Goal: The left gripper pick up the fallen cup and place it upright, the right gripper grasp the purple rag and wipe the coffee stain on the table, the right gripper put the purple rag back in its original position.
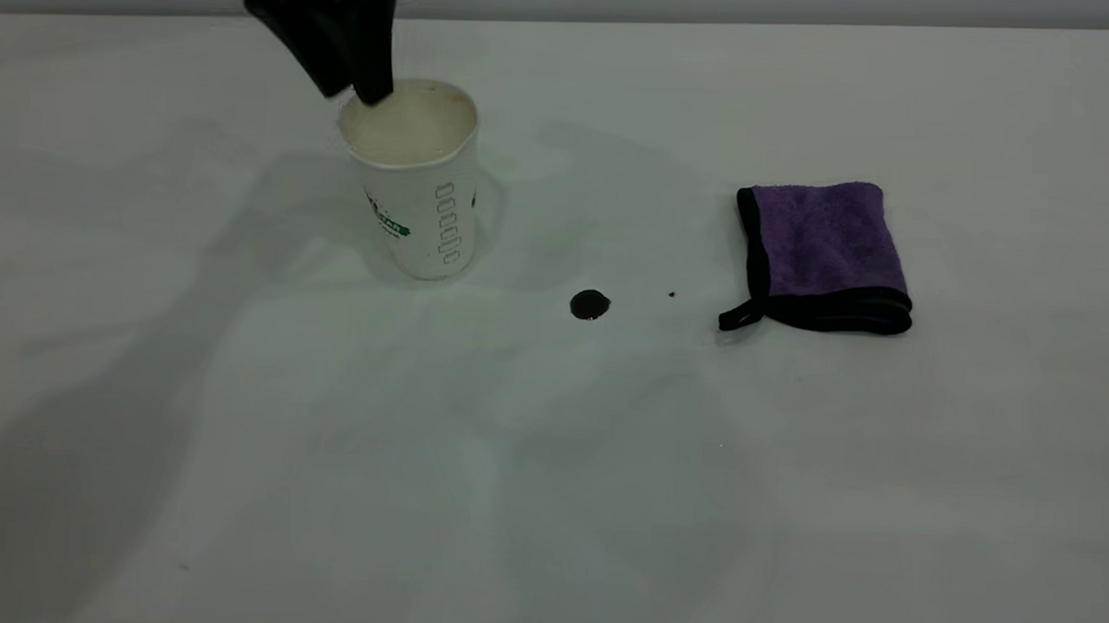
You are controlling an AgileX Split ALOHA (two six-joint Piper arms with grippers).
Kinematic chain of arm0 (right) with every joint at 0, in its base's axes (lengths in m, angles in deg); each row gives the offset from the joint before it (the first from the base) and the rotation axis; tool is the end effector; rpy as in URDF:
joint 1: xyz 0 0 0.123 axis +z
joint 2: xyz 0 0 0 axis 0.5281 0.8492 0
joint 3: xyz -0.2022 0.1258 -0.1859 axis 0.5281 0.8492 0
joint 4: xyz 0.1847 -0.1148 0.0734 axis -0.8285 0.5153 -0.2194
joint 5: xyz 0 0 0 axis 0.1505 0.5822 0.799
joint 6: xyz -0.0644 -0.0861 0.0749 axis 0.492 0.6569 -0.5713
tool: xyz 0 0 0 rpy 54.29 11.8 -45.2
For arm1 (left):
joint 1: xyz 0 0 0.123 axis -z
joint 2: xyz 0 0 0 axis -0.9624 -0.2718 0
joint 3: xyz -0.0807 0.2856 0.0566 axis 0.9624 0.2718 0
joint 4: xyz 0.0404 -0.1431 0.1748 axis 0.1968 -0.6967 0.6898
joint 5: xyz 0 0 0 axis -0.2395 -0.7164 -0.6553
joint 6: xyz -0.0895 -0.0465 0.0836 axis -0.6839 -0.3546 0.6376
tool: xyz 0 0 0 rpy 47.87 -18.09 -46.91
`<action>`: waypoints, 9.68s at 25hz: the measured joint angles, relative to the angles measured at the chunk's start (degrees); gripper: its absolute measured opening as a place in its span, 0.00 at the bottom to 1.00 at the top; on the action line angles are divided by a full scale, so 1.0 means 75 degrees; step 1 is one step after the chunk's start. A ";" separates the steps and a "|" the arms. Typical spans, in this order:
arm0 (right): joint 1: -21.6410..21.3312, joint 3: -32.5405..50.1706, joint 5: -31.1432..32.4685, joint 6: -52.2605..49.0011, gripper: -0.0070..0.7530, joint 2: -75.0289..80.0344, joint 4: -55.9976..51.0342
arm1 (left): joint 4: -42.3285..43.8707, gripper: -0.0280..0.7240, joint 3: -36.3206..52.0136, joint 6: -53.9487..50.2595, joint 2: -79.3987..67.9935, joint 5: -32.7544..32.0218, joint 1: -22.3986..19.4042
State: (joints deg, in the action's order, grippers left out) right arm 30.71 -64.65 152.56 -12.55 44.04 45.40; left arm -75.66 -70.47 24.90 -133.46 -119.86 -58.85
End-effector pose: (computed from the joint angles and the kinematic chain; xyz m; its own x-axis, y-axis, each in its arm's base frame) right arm -0.0127 0.0203 0.2311 -0.5017 -0.1806 -0.8460 -0.2091 0.9743 -0.0840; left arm 0.4623 -0.1500 0.1184 -0.8754 0.4543 -0.1651 0.4763 0.8689 -0.1348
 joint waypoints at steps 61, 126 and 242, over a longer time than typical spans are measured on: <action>0.0000 0.0000 0.0000 0.0000 0.32 0.0000 0.0000 | 0.1582 0.72 1.1243 -0.2189 1.5724 0.0014 0.0020; 0.1533 -0.3184 -0.4702 0.2617 0.70 1.3758 -0.2636 | 0.1611 0.72 1.1262 -0.2189 1.8403 -0.0133 -0.2338; 0.1459 -0.7844 0.0470 -0.0464 0.58 1.3491 -0.0312 | 0.1614 0.72 1.1262 -0.2189 1.8403 -0.0142 -0.2338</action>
State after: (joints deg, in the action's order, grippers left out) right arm 41.66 -123.48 156.09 -16.03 145.23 43.06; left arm -63.55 13.99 8.48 4.56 -120.93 -76.38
